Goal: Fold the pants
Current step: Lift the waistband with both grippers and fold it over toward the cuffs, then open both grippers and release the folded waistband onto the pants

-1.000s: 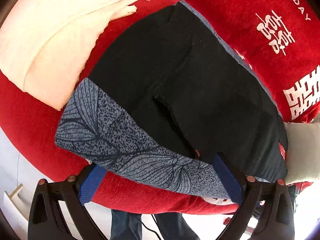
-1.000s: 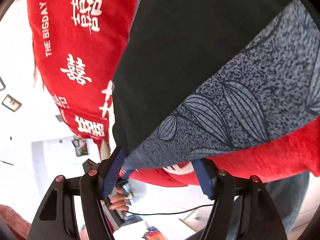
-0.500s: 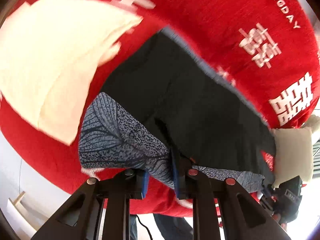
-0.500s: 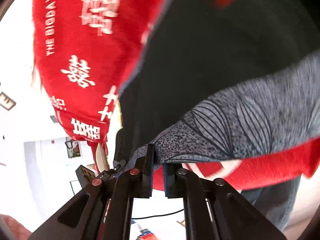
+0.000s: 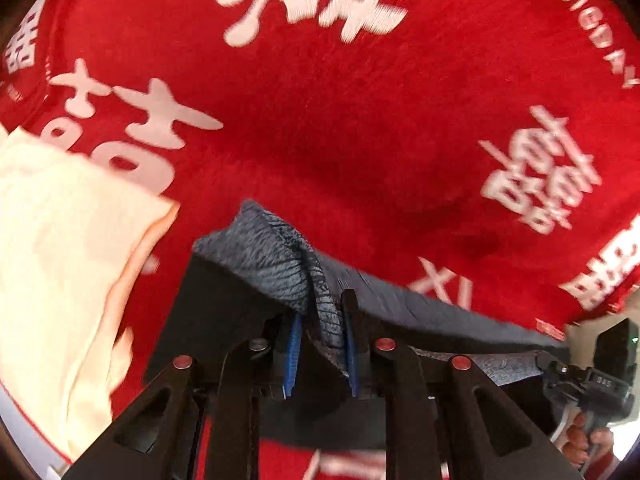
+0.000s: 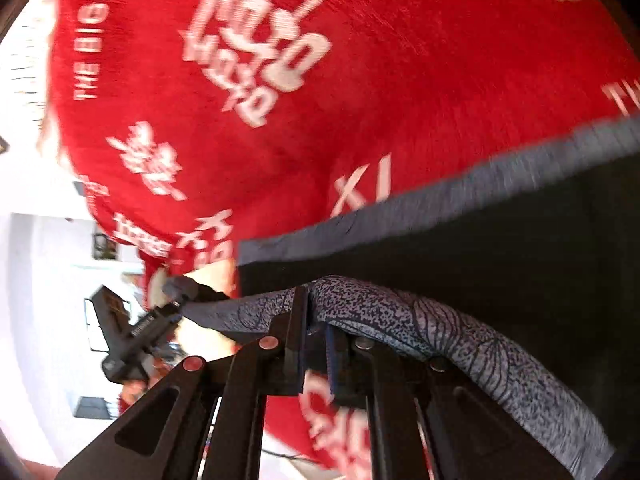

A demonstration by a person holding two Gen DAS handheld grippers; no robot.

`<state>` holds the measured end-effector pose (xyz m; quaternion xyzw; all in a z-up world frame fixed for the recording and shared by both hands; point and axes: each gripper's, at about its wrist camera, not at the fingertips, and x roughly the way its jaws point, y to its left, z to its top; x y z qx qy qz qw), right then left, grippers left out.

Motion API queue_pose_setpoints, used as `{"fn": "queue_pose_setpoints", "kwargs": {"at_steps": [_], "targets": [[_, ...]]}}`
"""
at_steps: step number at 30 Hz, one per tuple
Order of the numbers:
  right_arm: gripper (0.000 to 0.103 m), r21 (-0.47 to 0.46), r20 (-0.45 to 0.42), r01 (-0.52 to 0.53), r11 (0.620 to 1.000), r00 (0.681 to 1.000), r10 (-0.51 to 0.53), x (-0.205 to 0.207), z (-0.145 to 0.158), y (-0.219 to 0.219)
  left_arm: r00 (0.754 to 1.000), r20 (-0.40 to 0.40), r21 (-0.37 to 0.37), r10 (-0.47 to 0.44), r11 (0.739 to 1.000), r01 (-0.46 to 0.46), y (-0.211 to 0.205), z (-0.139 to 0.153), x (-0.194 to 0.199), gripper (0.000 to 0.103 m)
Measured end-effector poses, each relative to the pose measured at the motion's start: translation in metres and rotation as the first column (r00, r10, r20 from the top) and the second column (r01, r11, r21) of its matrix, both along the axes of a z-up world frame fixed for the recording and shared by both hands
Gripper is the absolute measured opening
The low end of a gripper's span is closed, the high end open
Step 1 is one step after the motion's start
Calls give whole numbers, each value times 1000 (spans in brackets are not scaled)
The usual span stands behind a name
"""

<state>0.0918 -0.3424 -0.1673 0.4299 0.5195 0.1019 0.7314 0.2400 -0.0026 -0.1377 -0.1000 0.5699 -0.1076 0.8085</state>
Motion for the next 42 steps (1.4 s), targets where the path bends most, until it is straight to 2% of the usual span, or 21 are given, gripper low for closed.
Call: {"fn": "queue_pose_setpoints", "kwargs": {"at_steps": [5, 9, 10, 11, 12, 13, 14, 16, 17, 19, 21, 23, 25, 27, 30, 31, 34, 38, 40, 42], "targets": [[9, -32, -90, -67, 997, 994, 64, 41, -53, -9, 999, -41, 91, 24, 996, -20, -17, -54, 34, 21], [11, -29, -90, -101, 994, 991, 98, 50, -67, -10, 999, -26, 162, 40, 986, -35, -26, -66, 35, 29], [11, -17, -89, -106, 994, 991, 104, 50, -66, -11, 999, -22, 180, 30, 983, -25, -28, -64, 35, 35], [11, -13, -91, -110, 994, 990, 109, 50, -65, -12, 1000, -17, 192, 24, 981, -20, -31, -62, 34, 49], [13, -13, -94, -117, 993, 989, 116, 51, -64, -11, 1000, -2, 217, 20, 976, -19, -33, -56, 32, 59], [17, -20, -97, -130, 991, 987, 128, 51, -59, -10, 1000, 9, 239, 23, 971, -25, -33, -51, 30, 78], [21, -31, -97, -138, 990, 986, 134, 52, -56, -9, 999, 30, 261, 27, 965, -34, -34, -44, 27, 82], [46, -66, -81, -148, 987, 986, 143, 52, -44, -7, 999, 35, 263, 13, 964, -22, -34, -33, 22, 82], [51, -92, -69, -148, 985, 987, 142, 50, -36, -6, 1000, 28, 271, 8, 963, -16, -33, -30, 19, 82], [52, -167, -61, -163, 972, 986, 155, 48, -19, 0, 999, 28, 287, -26, 958, 17, -42, -22, 9, 82], [52, -235, -51, -218, 947, 976, 212, 47, -5, 10, 996, 19, 296, -83, 952, 74, -57, -22, 1, 82], [51, -330, -56, -281, 901, 959, 278, 48, 3, 26, 992, -1, 307, -124, 944, 119, -73, -30, -7, 82], [50, -421, -96, -334, 843, 941, 325, 53, -5, 40, 988, -35, 333, -148, 931, 151, -88, -52, -6, 83], [50, -490, -148, -357, 796, 933, 328, 60, -19, 45, 989, -60, 359, -135, 922, 147, -101, -71, -3, 83], [50, -541, -170, -359, 760, 932, 319, 68, -32, 48, 994, -49, 388, -94, 916, 106, -110, -86, 6, 83], [50, -564, -167, -353, 747, 934, 315, 72, -33, 49, 995, -45, 391, -92, 915, 102, -112, -88, 8, 88], [50, -598, -180, -343, 724, 938, 295, 81, -34, 52, 994, -55, 417, -99, 902, 113, -123, -88, 12, 89], [53, -587, -184, -332, 738, 943, 277, 78, -15, 50, 992, -65, 407, -112, 904, 129, -130, -66, 2, 89], [67, -589, -197, -335, 735, 942, 272, 70, -5, 46, 990, -68, 405, -126, 903, 143, -135, -53, -11, 89], [72, -601, -212, -335, 726, 942, 259, 57, 4, 41, 986, -74, 401, -148, 901, 165, -143, -42, -27, 89]]}}
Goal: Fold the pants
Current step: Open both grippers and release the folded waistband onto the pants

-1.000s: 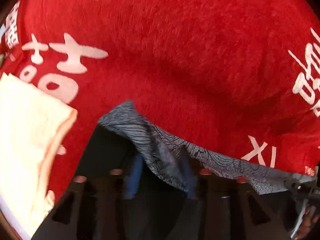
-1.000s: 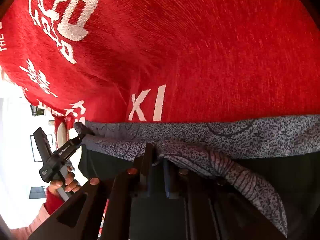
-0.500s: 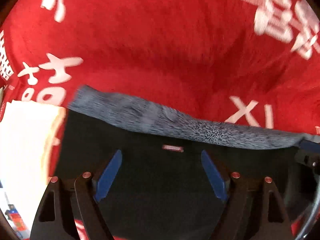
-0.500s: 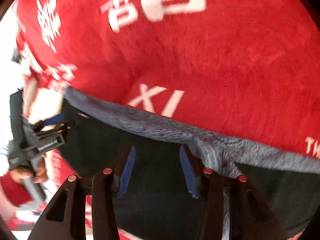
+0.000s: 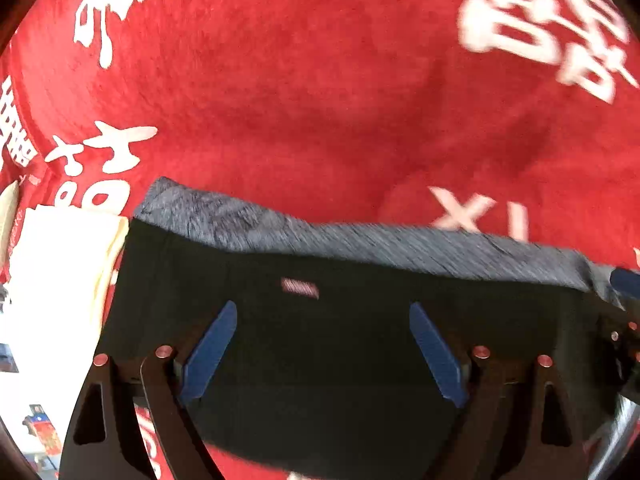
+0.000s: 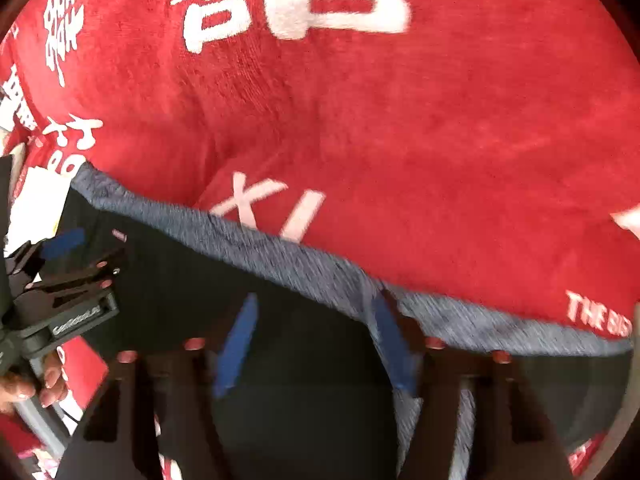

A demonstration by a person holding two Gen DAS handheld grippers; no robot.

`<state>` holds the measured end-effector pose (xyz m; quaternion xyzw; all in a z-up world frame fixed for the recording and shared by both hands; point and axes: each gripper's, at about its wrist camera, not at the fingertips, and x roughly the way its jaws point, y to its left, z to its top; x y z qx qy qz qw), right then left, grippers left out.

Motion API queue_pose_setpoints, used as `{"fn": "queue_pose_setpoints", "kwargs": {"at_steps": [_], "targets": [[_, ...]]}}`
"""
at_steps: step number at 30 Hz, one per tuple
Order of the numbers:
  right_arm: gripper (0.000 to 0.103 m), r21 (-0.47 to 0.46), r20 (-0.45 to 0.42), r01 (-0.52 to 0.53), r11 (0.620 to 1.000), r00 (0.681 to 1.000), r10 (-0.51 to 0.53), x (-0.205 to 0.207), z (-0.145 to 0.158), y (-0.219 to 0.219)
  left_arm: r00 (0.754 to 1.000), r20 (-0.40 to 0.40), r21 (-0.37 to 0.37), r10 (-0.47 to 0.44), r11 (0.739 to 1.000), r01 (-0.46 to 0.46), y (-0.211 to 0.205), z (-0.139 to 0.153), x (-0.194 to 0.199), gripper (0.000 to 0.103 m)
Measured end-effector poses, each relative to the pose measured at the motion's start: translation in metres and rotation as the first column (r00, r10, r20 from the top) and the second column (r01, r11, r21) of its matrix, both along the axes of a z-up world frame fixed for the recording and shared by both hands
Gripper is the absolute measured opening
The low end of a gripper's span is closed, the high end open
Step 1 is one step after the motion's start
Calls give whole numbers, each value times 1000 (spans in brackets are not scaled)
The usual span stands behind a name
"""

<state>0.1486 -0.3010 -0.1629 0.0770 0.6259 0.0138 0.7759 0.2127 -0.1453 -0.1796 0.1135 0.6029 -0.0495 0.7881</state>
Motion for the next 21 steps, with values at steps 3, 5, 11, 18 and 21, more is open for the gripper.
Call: {"fn": "queue_pose_setpoints", "kwargs": {"at_steps": [3, 5, 11, 18, 21], "targets": [[75, -16, -27, 9, 1000, 1000, -10, -20, 8, -3, 999, -16, 8, -31, 999, 31, -10, 9, -22, 89], [77, -18, -39, 22, 1000, 999, -22, -32, 10, -8, 998, -35, 10, -45, 999, 45, -16, 14, -39, 89], [77, -12, -62, 76, 997, 995, -77, -70, 14, -26, 995, -73, -7, -71, 997, 71, -27, 21, -75, 89], [77, -55, -64, 124, 991, 990, -127, -102, 22, -35, 989, -95, -46, -116, 993, 112, -36, 25, -104, 89], [77, -68, -53, 158, 985, 985, -161, -121, 27, -39, 983, -91, -53, -160, 986, 156, -41, 26, -122, 89]]}}
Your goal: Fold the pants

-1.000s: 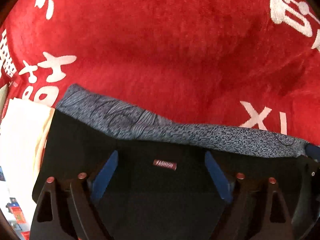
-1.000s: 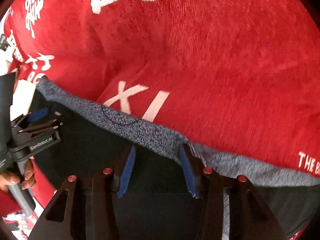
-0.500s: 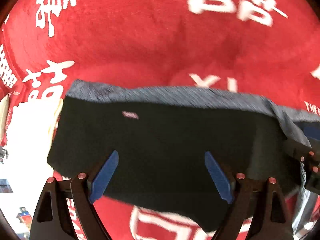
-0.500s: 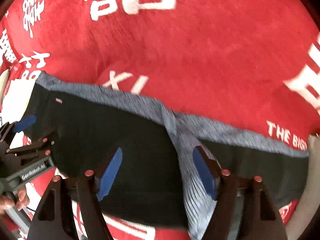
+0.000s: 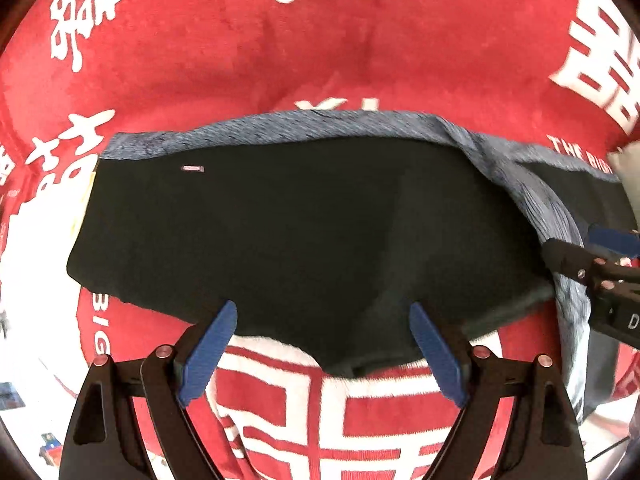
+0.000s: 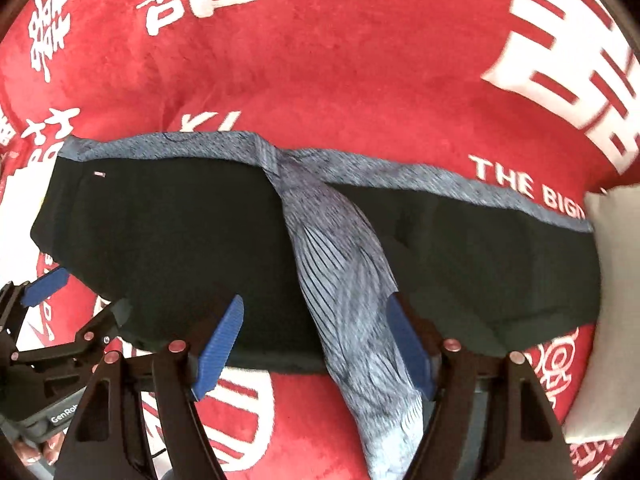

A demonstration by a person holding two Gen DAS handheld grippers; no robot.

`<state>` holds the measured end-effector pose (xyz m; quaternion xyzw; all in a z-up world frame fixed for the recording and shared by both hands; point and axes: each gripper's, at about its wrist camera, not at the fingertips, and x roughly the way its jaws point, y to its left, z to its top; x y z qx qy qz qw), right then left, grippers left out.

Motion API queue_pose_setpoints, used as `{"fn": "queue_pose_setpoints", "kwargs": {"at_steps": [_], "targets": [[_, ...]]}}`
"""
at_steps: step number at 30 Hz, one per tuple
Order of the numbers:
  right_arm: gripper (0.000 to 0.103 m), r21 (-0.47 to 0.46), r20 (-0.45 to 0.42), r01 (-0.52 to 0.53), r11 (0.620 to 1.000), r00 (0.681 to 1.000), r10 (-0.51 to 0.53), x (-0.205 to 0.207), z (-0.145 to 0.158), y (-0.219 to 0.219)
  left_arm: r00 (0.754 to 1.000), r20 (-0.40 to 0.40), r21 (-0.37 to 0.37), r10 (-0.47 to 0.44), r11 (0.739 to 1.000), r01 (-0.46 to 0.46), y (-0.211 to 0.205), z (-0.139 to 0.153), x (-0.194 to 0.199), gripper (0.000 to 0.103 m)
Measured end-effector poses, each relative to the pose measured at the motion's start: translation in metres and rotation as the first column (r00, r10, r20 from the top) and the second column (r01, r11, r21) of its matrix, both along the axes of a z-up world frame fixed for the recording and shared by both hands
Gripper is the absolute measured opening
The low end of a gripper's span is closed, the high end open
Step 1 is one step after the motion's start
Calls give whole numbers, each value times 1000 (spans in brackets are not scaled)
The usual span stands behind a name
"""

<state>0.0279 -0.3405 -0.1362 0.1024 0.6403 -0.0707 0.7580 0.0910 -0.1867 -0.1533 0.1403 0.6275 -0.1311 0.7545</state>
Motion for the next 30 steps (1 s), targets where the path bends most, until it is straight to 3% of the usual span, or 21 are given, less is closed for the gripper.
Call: {"fn": "queue_pose_setpoints", "kwargs": {"at_steps": [5, 9, 13, 18, 24, 30], "targets": [[77, 25, 36, 127, 992, 991, -127, -63, 2, -13, 998, 3, -17, -65, 998, 65, 3, 1, -25, 89], [77, 65, 75, 257, 964, 962, -261, -132, 6, -26, 991, -11, -35, -133, 991, 132, 2, -1, -49, 89], [77, 107, 60, 399, 911, 912, -407, -207, -1, -40, 975, -39, -74, -218, 974, 215, -10, -4, -71, 89], [77, 217, 20, 547, 809, 826, -563, -282, -26, -55, 946, -80, -164, -314, 940, 298, -47, -5, -95, 89], [75, 312, -1, 626, 715, 753, -659, -324, -51, -69, 902, -117, -253, -417, 890, 379, -114, -15, -115, 89], [62, 454, 17, 596, 662, 737, -675, -334, -68, -82, 877, -137, -252, -461, 872, 419, -161, -33, -129, 89]]}}
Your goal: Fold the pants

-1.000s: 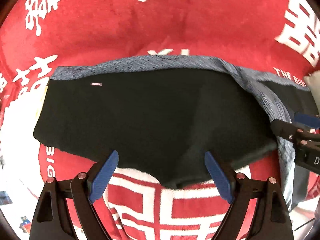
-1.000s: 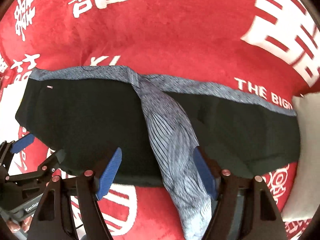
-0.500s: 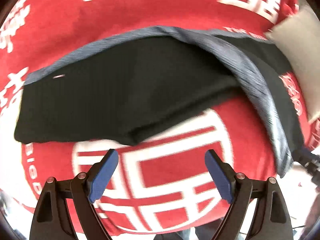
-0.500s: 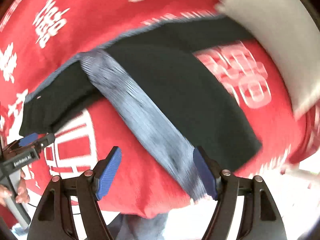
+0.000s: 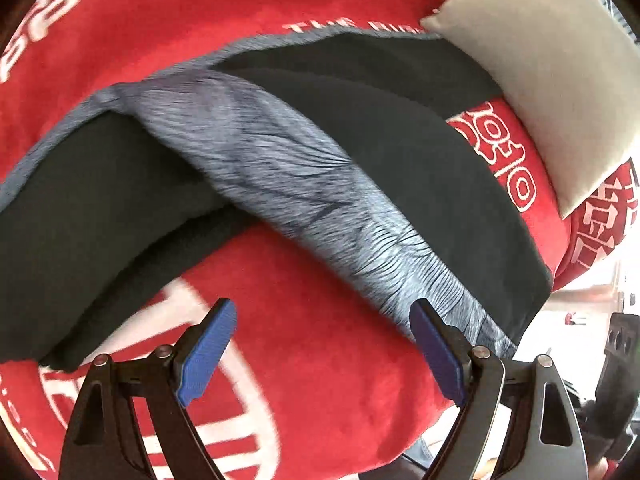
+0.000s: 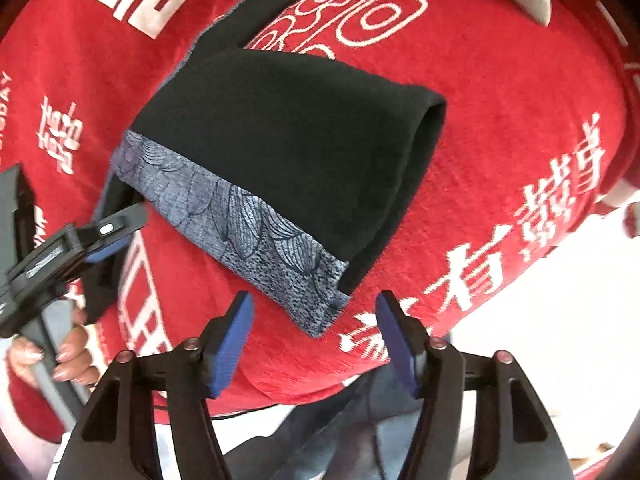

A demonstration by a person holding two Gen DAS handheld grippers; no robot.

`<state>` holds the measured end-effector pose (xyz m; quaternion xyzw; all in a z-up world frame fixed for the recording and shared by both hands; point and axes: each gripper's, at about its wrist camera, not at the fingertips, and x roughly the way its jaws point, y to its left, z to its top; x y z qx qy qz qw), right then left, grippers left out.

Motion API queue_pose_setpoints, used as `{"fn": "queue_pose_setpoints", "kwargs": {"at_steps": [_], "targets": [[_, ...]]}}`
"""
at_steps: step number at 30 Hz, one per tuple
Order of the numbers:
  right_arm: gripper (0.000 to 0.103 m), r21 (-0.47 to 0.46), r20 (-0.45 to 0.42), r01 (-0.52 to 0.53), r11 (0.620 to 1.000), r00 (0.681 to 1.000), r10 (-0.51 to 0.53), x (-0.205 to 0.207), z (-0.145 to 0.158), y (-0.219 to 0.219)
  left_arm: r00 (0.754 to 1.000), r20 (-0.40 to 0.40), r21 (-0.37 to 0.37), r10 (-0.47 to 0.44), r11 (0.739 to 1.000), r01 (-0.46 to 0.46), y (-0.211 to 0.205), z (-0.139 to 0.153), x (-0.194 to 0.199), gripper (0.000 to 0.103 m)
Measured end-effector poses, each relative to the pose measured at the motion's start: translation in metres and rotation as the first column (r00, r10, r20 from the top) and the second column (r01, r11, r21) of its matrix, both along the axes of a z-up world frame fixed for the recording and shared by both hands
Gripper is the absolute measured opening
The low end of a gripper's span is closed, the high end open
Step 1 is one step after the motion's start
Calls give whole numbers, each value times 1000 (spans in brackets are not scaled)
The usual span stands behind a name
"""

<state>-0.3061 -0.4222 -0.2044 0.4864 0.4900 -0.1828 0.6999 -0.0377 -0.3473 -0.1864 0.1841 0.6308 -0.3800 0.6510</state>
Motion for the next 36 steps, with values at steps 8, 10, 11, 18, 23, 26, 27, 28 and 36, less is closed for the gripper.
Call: {"fn": "queue_pose_setpoints", "kwargs": {"at_steps": [8, 10, 11, 18, 23, 26, 27, 28, 36], "targets": [[22, 101, 120, -63, 993, 992, 51, 8, -6, -13, 1000, -29, 3, 12, 1000, -11, -16, -7, -5, 68], [3, 109, 86, -85, 990, 993, 76, 13, -7, -14, 1000, -21, 3, -4, 1000, 4, -24, -7, -7, 47], [3, 114, 93, -91, 989, 992, 81, 17, -6, -13, 999, -33, -9, -9, 1000, 9, -25, -7, -6, 21], [3, 90, 204, -152, 984, 970, 132, 37, 49, -47, 995, -87, -66, 50, 996, -56, -31, 23, 9, 12], [3, 27, 253, -195, 980, 950, 182, 68, 88, -93, 995, -68, -115, 78, 990, -85, -46, 55, 29, 12], [3, -8, 273, -210, 978, 940, 204, 92, 104, -126, 993, -56, -139, 99, 985, -106, -65, 69, 52, 12], [3, -21, 275, -213, 977, 938, 211, 103, 107, -138, 993, -49, -143, 105, 983, -111, -71, 72, 57, 12], [3, -38, 273, -216, 976, 937, 218, 113, 112, -151, 993, -37, -150, 113, 982, -118, -79, 75, 63, 12], [3, -84, 177, -207, 975, 959, 219, 202, 99, -265, 974, 82, -148, 210, 969, -196, -124, 77, 128, 12]]}}
